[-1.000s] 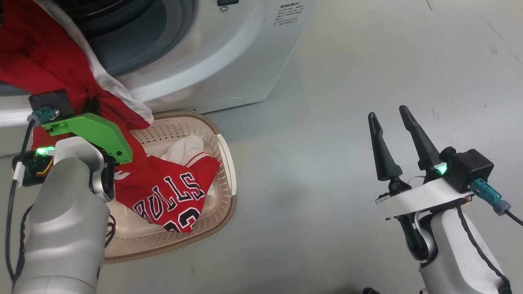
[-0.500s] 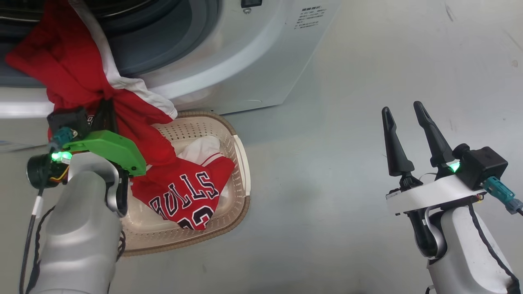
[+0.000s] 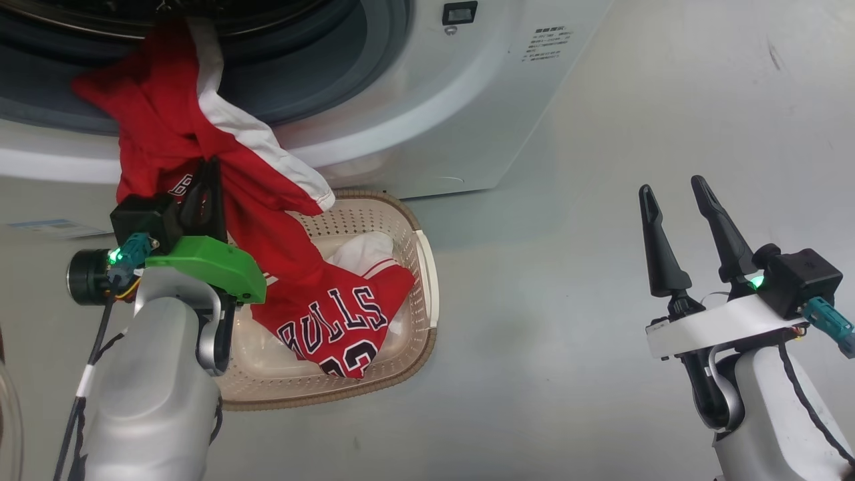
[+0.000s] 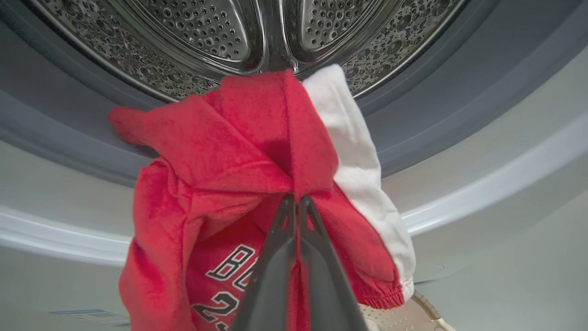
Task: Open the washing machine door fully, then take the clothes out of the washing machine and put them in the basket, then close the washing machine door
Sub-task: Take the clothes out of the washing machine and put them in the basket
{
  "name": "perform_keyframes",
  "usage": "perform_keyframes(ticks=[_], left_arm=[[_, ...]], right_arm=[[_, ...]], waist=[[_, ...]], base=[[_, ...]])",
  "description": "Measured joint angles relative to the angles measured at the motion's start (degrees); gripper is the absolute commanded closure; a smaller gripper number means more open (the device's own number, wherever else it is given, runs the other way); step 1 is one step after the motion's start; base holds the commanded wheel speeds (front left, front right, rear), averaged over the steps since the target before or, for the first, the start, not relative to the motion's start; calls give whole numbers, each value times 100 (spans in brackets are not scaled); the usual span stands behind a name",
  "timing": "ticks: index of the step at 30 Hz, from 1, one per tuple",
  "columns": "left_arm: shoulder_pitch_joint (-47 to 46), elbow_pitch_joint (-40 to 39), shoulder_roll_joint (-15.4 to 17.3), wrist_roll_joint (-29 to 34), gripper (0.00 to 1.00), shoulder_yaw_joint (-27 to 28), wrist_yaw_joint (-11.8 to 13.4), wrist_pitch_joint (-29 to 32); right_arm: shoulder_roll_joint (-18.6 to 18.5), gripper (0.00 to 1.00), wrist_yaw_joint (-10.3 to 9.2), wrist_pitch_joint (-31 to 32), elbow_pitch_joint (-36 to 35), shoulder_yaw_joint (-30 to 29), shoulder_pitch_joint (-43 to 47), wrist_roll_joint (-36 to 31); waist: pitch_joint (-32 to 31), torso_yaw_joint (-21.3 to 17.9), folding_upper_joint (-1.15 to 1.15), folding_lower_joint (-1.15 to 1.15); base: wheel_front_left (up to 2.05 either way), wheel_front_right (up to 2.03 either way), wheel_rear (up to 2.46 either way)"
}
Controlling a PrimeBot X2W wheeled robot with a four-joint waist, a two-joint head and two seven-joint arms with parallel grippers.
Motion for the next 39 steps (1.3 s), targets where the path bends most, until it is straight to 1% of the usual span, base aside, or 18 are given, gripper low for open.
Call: perform_keyframes(ticks=[3,9,16,21,27,30,39], left_arm=[[162,-405,-10,90,100,-26,66,0],[701,-947,-12,229,100,-208,116,-1],[1230,-1155,-11,314,100,-592,114,0],[1699,-1010,-9,220,100,-880,64,0],[2007,-698,1,99,100,-985,57,0],[2006,-537,1,96,100,-983,60,3],[1768,64,25,143,100,-1037,58,354]], right_arm=[[-31,0,0,0,-2,-11,34,-1],[-56,0,0,0,-3,-14,132,-8],[-99,0,0,0,-13,30,158,-38],[-90,0,0,0,-13,121,161,-49],[-27,0,1,0,2,288,162,-48],[-16,0,1,0,2,305,161,-46],[65,0,1,0,12,375,125,11]], waist=[[-53,88,0,0],[-140,251,0,0],[-201,404,0,0],[-228,406,0,0],[-240,301,0,0],[-225,217,0,0],[-153,-69,0,0]], base=[[0,0,0],[0,0,0],[0,0,0],[0,0,0],[0,0,0],[0,0,0],[0,0,0]])
